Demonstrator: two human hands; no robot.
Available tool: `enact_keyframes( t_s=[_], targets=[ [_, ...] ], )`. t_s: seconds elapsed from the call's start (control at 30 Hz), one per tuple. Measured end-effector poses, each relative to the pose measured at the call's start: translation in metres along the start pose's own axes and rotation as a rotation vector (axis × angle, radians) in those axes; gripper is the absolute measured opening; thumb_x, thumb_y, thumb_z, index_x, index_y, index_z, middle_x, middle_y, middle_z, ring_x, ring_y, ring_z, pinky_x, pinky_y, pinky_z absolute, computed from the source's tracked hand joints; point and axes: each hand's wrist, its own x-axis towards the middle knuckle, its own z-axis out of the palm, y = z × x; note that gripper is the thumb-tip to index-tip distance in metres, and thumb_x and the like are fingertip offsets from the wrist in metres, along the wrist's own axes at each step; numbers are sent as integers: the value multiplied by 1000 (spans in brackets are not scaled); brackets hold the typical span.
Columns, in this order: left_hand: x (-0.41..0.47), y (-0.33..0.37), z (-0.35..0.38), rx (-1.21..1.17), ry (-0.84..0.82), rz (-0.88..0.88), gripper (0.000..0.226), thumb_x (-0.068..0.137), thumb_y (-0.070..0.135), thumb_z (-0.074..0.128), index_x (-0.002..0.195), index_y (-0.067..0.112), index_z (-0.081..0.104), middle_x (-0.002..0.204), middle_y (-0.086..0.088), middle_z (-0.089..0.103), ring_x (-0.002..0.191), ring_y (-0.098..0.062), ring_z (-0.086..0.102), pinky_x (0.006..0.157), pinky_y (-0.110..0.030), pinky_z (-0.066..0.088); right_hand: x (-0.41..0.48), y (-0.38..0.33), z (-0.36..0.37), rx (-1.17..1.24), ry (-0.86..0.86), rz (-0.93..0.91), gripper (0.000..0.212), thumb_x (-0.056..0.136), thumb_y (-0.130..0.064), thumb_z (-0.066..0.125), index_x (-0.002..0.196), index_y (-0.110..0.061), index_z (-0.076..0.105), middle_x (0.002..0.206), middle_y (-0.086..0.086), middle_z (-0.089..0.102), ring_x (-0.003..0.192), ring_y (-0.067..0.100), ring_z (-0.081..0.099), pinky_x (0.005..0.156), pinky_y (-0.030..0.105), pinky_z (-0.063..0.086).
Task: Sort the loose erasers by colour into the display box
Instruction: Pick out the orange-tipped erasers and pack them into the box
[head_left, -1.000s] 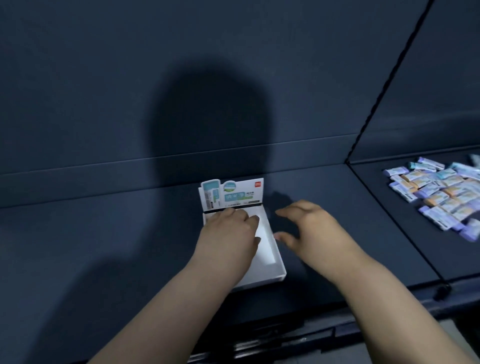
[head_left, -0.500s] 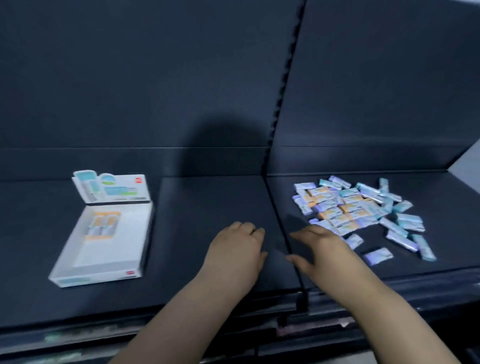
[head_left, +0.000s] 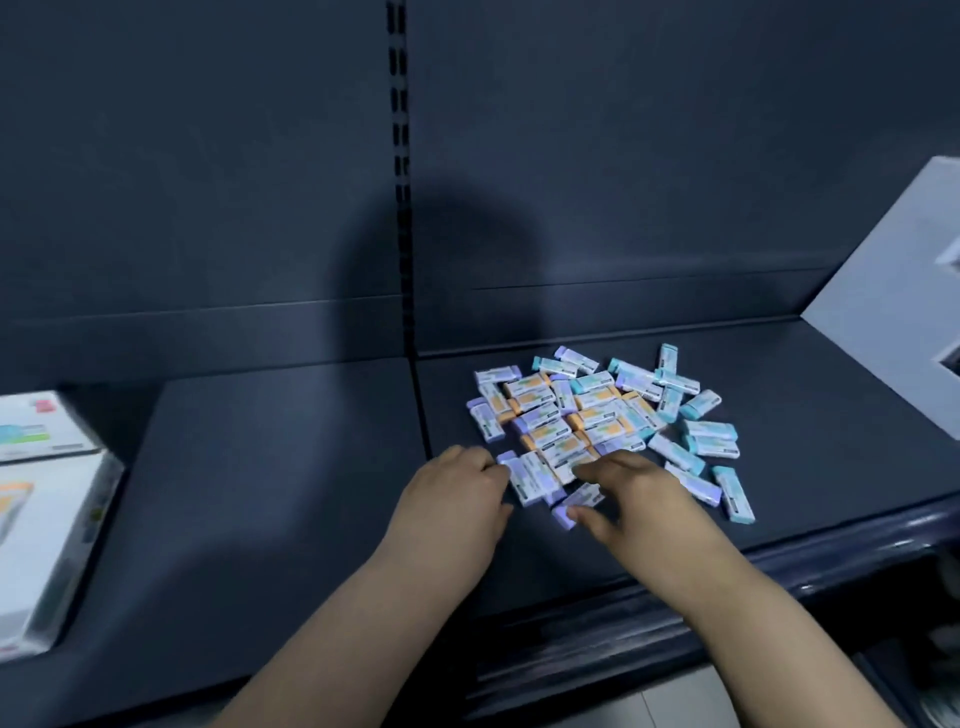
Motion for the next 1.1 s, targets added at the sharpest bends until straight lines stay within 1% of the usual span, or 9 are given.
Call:
enact_keyframes(
  t_s=[0.1, 0.23, 0.33, 0.4, 0.53, 0.67, 0.83, 1.0, 1.1],
  targets=[
    [21, 6, 4, -9, 7, 27, 34, 96, 28, 44, 126, 16, 54, 124, 1, 52, 114, -19, 43, 94, -30, 39, 6, 17, -5, 0, 6, 35, 42, 86, -30, 63, 126, -18, 56, 123, 1, 56, 112, 18, 53, 95, 28, 43],
    [44, 24, 10, -11, -27, 72, 31, 95, 27, 44, 122, 16, 57, 122, 0, 53, 113, -19, 43, 92, -30, 38, 17, 45, -15, 14, 26, 76, 41, 85, -27, 64, 124, -16, 57, 121, 2, 57, 113, 19, 53, 96, 25, 41],
    [60, 33, 15, 27, -80, 48, 30, 95, 31, 47, 118, 16, 59, 118, -1, 53, 113, -19, 42, 91, -30, 38, 32, 63, -20, 26, 24, 45, 39, 86, -23, 63, 123, -16, 58, 120, 2, 57, 112, 18, 54, 96, 24, 42],
    [70, 41, 17, 53, -89, 5, 29, 95, 33, 47, 115, 17, 60, 116, -1, 54, 112, -20, 44, 90, -29, 38, 47, 78, -23, 24, 23, -7, 37, 86, -21, 62, 122, -17, 59, 120, 3, 57, 111, 20, 54, 94, 27, 43],
    [90, 61, 16, 81, -36, -170, 25, 95, 31, 46, 112, 19, 60, 114, -2, 54, 113, -20, 45, 88, -27, 37, 75, 106, -33, 2, -41, -143, 34, 90, -22, 57, 124, -17, 57, 126, 1, 54, 114, 17, 50, 93, 17, 33],
    [108, 82, 18, 94, -30, -310, 25, 92, 23, 50, 114, 24, 61, 110, -1, 54, 112, -20, 46, 90, -27, 39, 94, 128, -43, -15, -133, -287, 38, 91, -19, 55, 129, -17, 52, 131, 0, 50, 119, 15, 47, 95, 15, 30],
    [126, 98, 31, 171, -171, -460, 28, 82, 13, 59, 109, 21, 63, 111, -3, 53, 112, -23, 47, 88, -27, 38, 105, 151, -46, 15, -196, -413, 38, 92, -23, 54, 130, -19, 52, 132, -3, 49, 119, 12, 47, 99, 16, 30],
    [132, 100, 37, 201, -223, -545, 35, 82, 8, 61, 115, 18, 58, 117, -3, 51, 114, -23, 46, 92, -29, 42, 107, 163, -48, 79, -227, -471, 35, 92, -20, 54, 128, -19, 54, 126, -4, 52, 102, 7, 55, 90, 14, 35],
    [137, 99, 38, 188, -258, -562, 39, 83, 7, 61, 120, 17, 57, 121, -4, 50, 116, -23, 45, 94, -31, 43, 110, 162, -46, 101, -207, -482, 35, 92, -19, 54, 127, -18, 55, 125, -4, 52, 105, 10, 54, 94, 18, 37]
  ],
)
